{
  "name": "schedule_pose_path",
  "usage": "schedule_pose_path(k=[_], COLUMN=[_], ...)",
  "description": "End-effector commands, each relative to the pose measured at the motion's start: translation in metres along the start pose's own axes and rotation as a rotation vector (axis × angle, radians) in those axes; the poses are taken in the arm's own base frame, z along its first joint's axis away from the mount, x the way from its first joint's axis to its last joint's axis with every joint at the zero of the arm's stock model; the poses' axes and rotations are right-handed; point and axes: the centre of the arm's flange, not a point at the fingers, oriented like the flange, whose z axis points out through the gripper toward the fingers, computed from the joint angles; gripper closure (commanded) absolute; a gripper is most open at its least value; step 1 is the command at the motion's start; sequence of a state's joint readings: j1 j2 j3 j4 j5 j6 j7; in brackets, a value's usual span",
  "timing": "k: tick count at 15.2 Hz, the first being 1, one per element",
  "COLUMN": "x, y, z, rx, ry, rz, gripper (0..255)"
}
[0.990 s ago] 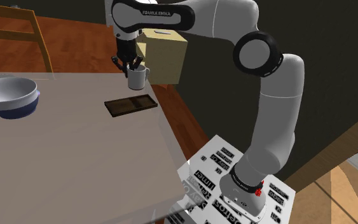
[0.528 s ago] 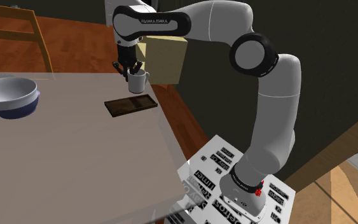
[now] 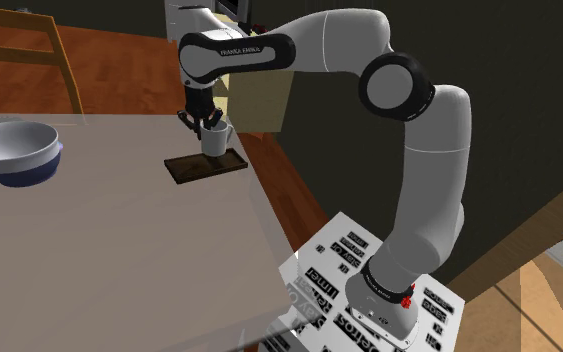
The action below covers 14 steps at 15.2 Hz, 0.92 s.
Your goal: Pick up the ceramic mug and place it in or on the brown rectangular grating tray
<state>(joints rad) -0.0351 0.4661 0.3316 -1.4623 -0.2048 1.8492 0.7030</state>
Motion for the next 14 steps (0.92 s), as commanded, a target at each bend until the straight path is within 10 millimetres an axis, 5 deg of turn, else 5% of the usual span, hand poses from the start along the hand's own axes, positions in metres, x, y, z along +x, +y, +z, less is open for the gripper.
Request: schedule_pose_path(k=[1, 11, 12, 14], x=[0.0001, 0.0002, 0.0002, 0.0002], y=[-0.0004, -0.0011, -0.0011, -0.0011], z=[0.0113, 0.0207, 0.0207, 0.0207], rx=[0.001, 0.001, 0.001, 0.001], ry=[0.001, 0.001, 0.001, 0.001], rz=[0.0, 0.0, 0.0, 0.0], gripper=[255, 255, 0, 0])
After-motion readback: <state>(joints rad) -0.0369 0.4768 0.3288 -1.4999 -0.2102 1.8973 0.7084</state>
